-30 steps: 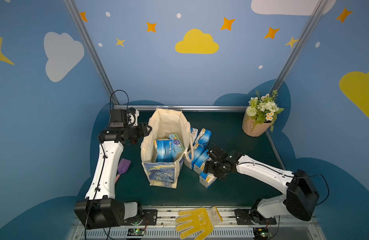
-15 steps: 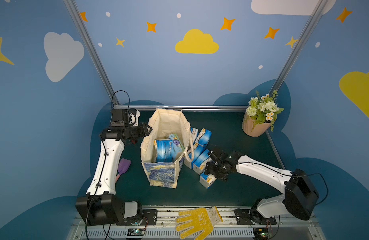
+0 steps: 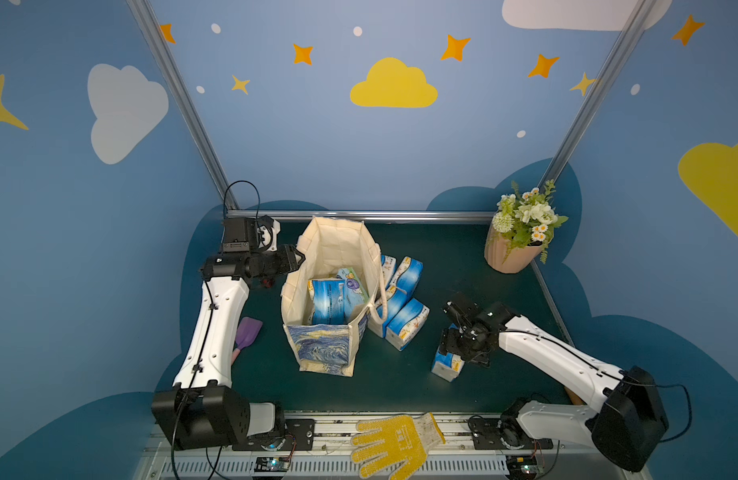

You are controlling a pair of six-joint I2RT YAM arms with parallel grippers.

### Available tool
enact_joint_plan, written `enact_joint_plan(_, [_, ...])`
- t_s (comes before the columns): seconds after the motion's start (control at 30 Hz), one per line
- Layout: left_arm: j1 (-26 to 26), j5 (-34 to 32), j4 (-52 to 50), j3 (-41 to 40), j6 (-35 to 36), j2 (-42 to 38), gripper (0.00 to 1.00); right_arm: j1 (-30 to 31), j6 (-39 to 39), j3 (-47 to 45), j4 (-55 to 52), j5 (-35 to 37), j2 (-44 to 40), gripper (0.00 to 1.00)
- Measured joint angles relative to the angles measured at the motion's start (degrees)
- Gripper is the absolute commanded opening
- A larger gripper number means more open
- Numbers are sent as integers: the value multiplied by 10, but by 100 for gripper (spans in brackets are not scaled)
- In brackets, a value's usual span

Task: Put tissues into the canvas bag
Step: Move the pack of facial tissues to the center of the board.

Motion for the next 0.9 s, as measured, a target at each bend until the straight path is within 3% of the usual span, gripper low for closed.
enact_joint_plan(0.33, [0, 0, 0, 0, 0, 0, 5, 0, -19, 39, -34, -1, -71, 87])
enact_joint_plan(0.63, [0, -10, -1, 1, 0, 7, 38, 0, -7, 0, -4, -30, -22, 87])
enact_joint_plan(0.73, [0, -19, -3, 1, 0, 11, 31, 0, -5, -4, 13, -35, 0, 87])
enact_joint_plan(0.83, [0, -24, -4, 1, 1, 13, 4, 0, -5, -5, 31, -37, 20, 88])
enact_joint_plan(0.9, [0, -26, -9, 5, 2, 17, 3, 0, -5, -5, 38, -37, 36, 88])
